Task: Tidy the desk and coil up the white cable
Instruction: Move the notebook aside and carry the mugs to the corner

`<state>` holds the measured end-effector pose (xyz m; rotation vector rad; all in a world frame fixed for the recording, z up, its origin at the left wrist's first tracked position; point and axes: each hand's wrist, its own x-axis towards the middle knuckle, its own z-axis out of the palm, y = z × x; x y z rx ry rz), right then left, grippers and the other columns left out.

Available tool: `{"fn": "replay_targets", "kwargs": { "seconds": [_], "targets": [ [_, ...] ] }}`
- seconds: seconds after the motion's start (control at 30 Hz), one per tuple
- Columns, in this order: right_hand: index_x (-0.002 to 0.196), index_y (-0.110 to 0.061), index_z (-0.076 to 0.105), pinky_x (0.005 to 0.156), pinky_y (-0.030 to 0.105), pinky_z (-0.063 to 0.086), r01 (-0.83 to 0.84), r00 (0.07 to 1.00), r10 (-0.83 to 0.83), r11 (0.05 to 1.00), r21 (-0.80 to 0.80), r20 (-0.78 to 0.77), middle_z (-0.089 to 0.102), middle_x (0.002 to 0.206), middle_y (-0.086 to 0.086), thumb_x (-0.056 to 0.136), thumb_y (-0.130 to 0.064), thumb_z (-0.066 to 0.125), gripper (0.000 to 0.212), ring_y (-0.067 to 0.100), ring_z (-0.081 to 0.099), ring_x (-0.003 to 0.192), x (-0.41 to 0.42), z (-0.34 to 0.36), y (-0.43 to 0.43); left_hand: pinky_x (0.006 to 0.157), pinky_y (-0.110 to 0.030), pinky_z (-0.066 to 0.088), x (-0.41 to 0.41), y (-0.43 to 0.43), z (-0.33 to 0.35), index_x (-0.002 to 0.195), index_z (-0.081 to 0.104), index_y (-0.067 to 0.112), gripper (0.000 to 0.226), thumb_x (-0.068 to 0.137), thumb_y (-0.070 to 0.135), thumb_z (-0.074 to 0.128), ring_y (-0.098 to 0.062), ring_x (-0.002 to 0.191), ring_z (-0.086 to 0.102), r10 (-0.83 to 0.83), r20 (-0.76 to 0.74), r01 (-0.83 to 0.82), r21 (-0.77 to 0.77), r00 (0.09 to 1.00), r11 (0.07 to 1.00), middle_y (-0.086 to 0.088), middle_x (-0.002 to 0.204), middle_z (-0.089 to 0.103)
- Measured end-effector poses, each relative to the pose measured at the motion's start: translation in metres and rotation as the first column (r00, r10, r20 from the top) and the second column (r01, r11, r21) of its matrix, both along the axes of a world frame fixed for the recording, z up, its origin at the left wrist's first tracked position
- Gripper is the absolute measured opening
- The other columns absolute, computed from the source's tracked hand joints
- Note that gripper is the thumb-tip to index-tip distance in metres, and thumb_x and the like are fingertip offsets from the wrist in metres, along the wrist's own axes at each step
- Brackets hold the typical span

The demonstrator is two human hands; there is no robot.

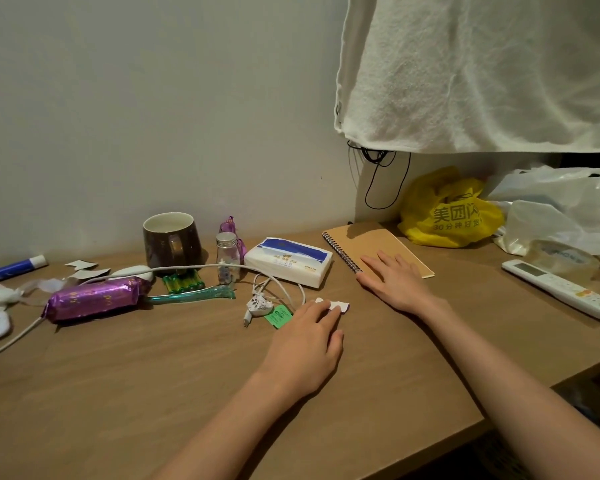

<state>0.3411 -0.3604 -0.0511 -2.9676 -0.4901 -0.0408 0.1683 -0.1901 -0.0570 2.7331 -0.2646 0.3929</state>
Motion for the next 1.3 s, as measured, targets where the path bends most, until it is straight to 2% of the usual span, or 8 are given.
{"fn": "replay_targets", "kwargs": {
  "seconds": [0.2, 0.4, 0.53, 0.77, 0.9, 1.0, 1.13, 1.3],
  "targets": [
    [0.147, -0.036, 0.028, 0.116, 0.049, 0.012, -0.013, 0.997, 0.006, 0.997, 0.079, 0.08, 0.023, 0.158, 0.0, 0.095, -0.062, 0.022, 0.059, 0.025, 0.017, 0.146, -0.004, -0.001, 0.0, 0.109, -0.03, 0.034, 0.0, 0.002, 0.0, 0.145, 0.029, 0.026, 0.049, 0.098, 0.038, 0.033, -0.009, 0.137, 0.026, -0.015, 0.013, 0.015, -0.016, 1.0, 1.0, 0.007, 0.149, 0.031],
    [0.137, -0.03, 0.046, 0.106, 0.036, 0.037, -0.116, 0.96, 0.037, 0.955, 0.274, 0.277, 0.05, 0.14, -0.003, 0.097, -0.03, 0.048, 0.04, 0.016, 0.041, 0.13, -0.044, 0.012, 0.005, 0.093, -0.028, 0.046, -0.017, 0.005, 0.016, 0.14, 0.039, 0.028, 0.044, 0.096, 0.031, 0.042, -0.011, 0.123, 0.043, -0.008, 0.106, 0.008, 0.001, 0.994, 1.0, 0.007, 0.138, 0.046],
    [0.134, -0.031, 0.049, 0.097, 0.031, 0.042, -0.223, 0.927, 0.092, 0.915, 0.335, 0.364, 0.054, 0.133, -0.004, 0.096, -0.027, 0.051, 0.038, 0.013, 0.044, 0.124, -0.086, 0.036, 0.02, 0.086, -0.024, 0.046, -0.04, 0.017, 0.036, 0.132, 0.048, 0.034, 0.038, 0.095, 0.032, 0.045, -0.007, 0.111, 0.051, 0.121, 0.234, -0.096, -0.117, 0.965, 0.989, 0.011, 0.124, 0.058],
    [0.133, -0.031, 0.05, 0.076, 0.02, 0.045, -0.447, 0.865, 0.271, 0.8, 0.4, 0.423, 0.056, 0.127, -0.004, 0.094, -0.029, 0.054, 0.039, 0.002, 0.043, 0.111, -0.15, 0.075, 0.074, 0.082, -0.021, 0.049, -0.116, 0.085, 0.06, 0.13, 0.05, 0.034, 0.037, 0.093, 0.031, 0.05, -0.001, 0.101, 0.053, 0.321, 0.36, -0.23, -0.273, 0.876, 0.934, 0.014, 0.114, 0.062],
    [0.128, -0.03, 0.055, 0.087, 0.028, 0.048, -0.564, 0.815, 0.386, 0.7, 0.438, 0.432, 0.059, 0.117, -0.012, 0.095, -0.026, 0.053, 0.033, 0.003, 0.051, 0.103, -0.168, 0.084, 0.122, 0.079, -0.027, 0.054, -0.164, 0.141, 0.064, 0.128, 0.051, 0.034, 0.037, 0.091, 0.029, 0.053, -0.004, 0.098, 0.056, 0.487, 0.405, -0.357, -0.357, 0.774, 0.863, 0.013, 0.11, 0.061],
    [0.127, -0.028, 0.056, 0.084, 0.03, 0.054, -0.575, 0.817, 0.427, 0.658, 0.486, 0.389, 0.061, 0.12, -0.009, 0.095, -0.026, 0.053, 0.032, 0.005, 0.055, 0.1, -0.171, 0.08, 0.164, 0.083, -0.031, 0.051, -0.193, 0.179, 0.059, 0.126, 0.053, 0.03, 0.035, 0.092, 0.028, 0.052, -0.011, 0.105, 0.053, 0.612, 0.382, -0.496, -0.364, 0.693, 0.788, 0.01, 0.115, 0.058],
    [0.126, -0.026, 0.056, 0.076, 0.022, 0.051, -0.527, 0.849, 0.425, 0.641, 0.558, 0.314, 0.062, 0.117, -0.005, 0.094, -0.024, 0.055, 0.032, 0.005, 0.056, 0.091, -0.168, 0.07, 0.214, 0.084, -0.035, 0.048, -0.217, 0.214, 0.048, 0.119, 0.052, 0.024, 0.029, 0.09, 0.028, 0.053, -0.016, 0.108, 0.049, 0.748, 0.292, -0.632, -0.403, 0.596, 0.661, 0.005, 0.114, 0.052],
    [0.132, -0.016, 0.051, 0.091, 0.035, 0.053, -0.358, 0.921, 0.37, 0.676, 0.644, 0.123, 0.057, 0.129, 0.004, 0.094, -0.021, 0.056, 0.039, 0.016, 0.057, 0.109, -0.152, 0.055, 0.261, 0.084, -0.034, 0.04, -0.231, 0.247, 0.044, 0.121, 0.045, 0.014, 0.036, 0.09, 0.031, 0.054, -0.023, 0.111, 0.045, 0.88, 0.133, -0.722, -0.521, 0.457, 0.454, -0.004, 0.117, 0.043]
  ]
}}
